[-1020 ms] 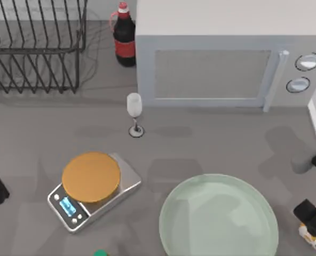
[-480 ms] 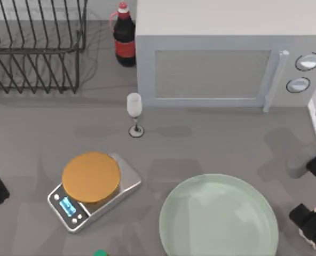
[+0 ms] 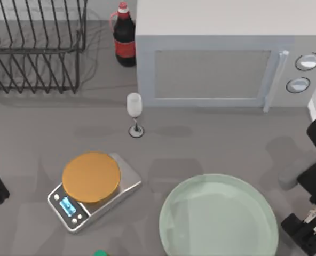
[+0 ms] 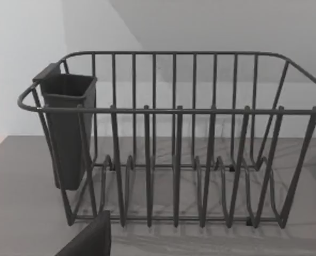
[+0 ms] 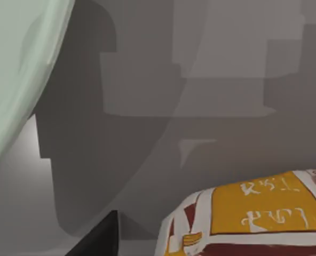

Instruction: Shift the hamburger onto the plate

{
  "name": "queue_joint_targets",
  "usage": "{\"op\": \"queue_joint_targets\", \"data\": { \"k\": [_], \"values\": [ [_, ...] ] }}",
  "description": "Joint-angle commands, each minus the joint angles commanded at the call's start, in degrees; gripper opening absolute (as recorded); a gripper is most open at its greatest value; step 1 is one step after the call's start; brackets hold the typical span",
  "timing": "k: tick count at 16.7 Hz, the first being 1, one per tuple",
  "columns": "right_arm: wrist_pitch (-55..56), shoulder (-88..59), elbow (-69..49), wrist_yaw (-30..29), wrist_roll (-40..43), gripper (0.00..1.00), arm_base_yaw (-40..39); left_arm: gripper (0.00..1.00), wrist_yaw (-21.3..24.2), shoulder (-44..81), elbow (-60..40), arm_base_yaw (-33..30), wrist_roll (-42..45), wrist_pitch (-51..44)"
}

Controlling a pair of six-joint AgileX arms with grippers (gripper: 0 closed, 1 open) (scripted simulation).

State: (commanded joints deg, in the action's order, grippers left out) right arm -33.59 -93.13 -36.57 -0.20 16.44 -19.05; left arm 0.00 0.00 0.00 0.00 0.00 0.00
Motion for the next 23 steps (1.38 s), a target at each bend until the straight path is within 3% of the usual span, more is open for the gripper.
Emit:
{"op": "queue_joint_targets", "data": {
  "k": [4, 17, 23],
  "values": [
    [0.1, 0.0, 0.0, 0.0, 0.0, 1.00, 0.0, 1.00, 0.0, 0.0, 0.0, 0.0, 0.0, 0.0],
    [0.1, 0.0, 0.0, 0.0, 0.0, 0.02, 0.0, 1.00, 0.0, 0.0, 0.0, 0.0, 0.0, 0.0],
    [0.1, 0.0, 0.0, 0.0, 0.0, 0.00, 0.0, 1.00, 0.0, 0.0, 0.0, 0.0, 0.0, 0.0]
  ]
}}
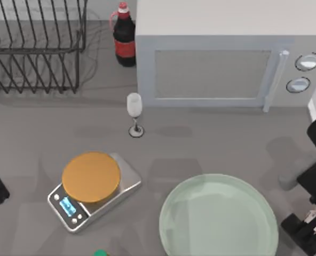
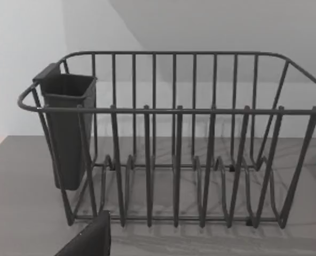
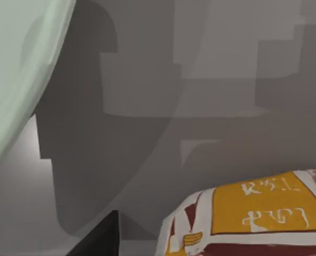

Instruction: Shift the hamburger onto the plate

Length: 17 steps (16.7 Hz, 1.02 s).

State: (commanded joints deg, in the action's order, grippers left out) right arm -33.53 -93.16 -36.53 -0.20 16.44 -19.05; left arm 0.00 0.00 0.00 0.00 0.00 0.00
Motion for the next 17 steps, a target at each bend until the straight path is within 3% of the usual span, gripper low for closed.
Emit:
{"op": "queue_joint_targets", "data": {
  "k": [6, 13, 17],
  "values": [
    [-6.7, 5.1, -3.9, 0.7, 0.3, 0.00, 0.1, 1.00, 0.0, 0.0, 0.0, 0.0, 0.0, 0.0],
    [-26.7, 11.8, -15.2, 0.7, 0.5, 0.00, 0.4, 1.00, 0.0, 0.0, 0.0, 0.0, 0.0, 0.0],
    [-30.6, 14.2, -18.3, 0.7, 0.5, 0.00, 0.5, 1.00, 0.0, 0.0, 0.0, 0.0, 0.0, 0.0]
  ]
}}
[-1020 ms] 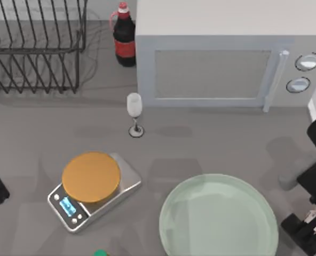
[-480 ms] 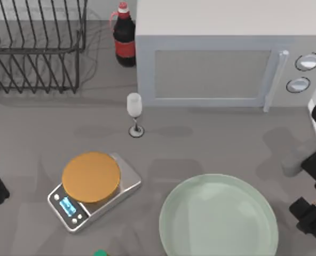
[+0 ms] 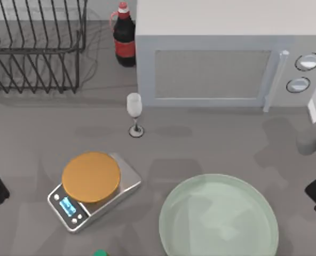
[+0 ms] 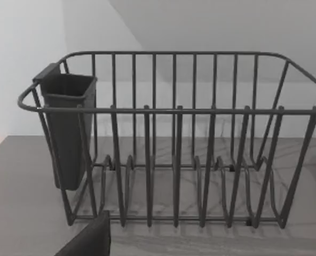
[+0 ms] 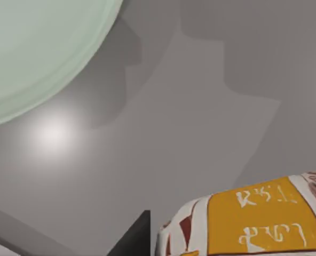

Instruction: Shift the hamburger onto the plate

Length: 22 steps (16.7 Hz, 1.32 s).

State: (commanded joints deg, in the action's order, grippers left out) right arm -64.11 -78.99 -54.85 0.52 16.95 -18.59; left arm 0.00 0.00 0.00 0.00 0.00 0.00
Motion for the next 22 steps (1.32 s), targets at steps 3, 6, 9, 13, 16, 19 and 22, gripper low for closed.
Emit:
{"op": "queue_joint_targets", "data": {
  "k": [3, 6, 9, 13, 16, 19, 22],
  "values": [
    [0.1, -0.2, 0.2, 0.0, -0.1, 0.00, -0.1, 1.00, 0.0, 0.0, 0.0, 0.0, 0.0, 0.0],
    [0.1, -0.7, -0.4, 0.1, -1.8, 0.00, -0.5, 1.00, 0.0, 0.0, 0.0, 0.0, 0.0, 0.0],
    [-0.3, -2.6, -2.5, 0.2, -8.9, 0.00, -2.1, 1.00, 0.0, 0.0, 0.0, 0.0, 0.0, 0.0],
    [-0.8, -6.5, -6.1, 0.6, -26.9, 0.00, -5.3, 1.00, 0.0, 0.0, 0.0, 0.0, 0.0, 0.0],
    [-0.7, -9.4, -8.3, 0.9, -46.8, 0.00, -8.3, 1.00, 0.0, 0.0, 0.0, 0.0, 0.0, 0.0],
    [-0.6, -12.5, -9.9, 1.4, -70.6, 0.00, -11.8, 1.00, 0.0, 0.0, 0.0, 0.0, 0.0, 0.0],
    [-0.6, -15.7, -11.1, 2.0, -94.7, 0.00, -15.5, 1.00, 0.0, 0.0, 0.0, 0.0, 0.0, 0.0]
  ]
}}
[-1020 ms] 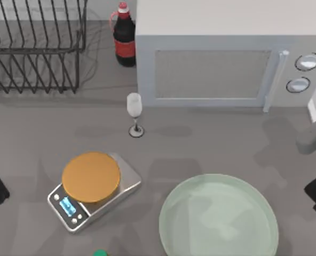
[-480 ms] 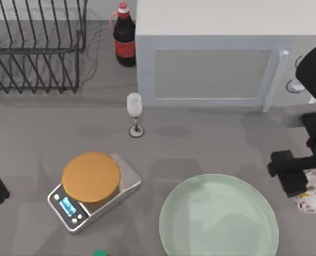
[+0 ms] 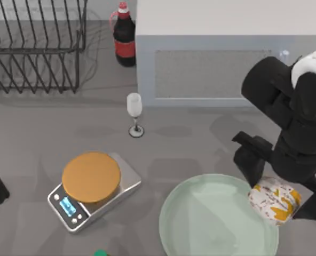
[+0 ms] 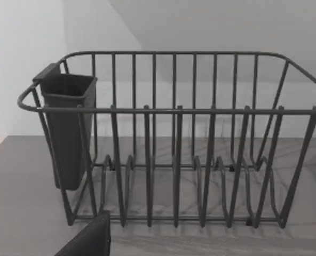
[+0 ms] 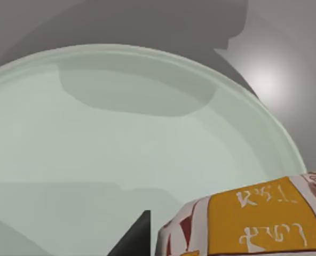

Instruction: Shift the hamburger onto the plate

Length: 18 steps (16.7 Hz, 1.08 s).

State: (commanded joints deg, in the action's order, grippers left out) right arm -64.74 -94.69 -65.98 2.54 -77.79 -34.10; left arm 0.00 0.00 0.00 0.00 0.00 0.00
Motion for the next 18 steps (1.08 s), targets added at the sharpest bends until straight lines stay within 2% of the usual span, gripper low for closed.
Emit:
{"op": "queue_joint_targets", "data": {
  "k": [5, 9, 13, 18],
  "values": [
    [1.1, -3.7, -1.8, 0.9, -33.3, 0.00, -5.7, 1.00, 0.0, 0.0, 0.0, 0.0, 0.0, 0.0],
    [3.6, -3.6, -2.4, 1.2, -50.8, 0.00, -8.4, 1.00, 0.0, 0.0, 0.0, 0.0, 0.0, 0.0],
    [5.3, -3.0, -2.2, 1.2, -58.9, 0.00, -9.5, 1.00, 0.0, 0.0, 0.0, 0.0, 0.0, 0.0],
    [5.3, -3.0, -2.2, 1.3, -59.5, 0.00, -9.6, 1.00, 0.0, 0.0, 0.0, 0.0, 0.0, 0.0]
  ]
}}
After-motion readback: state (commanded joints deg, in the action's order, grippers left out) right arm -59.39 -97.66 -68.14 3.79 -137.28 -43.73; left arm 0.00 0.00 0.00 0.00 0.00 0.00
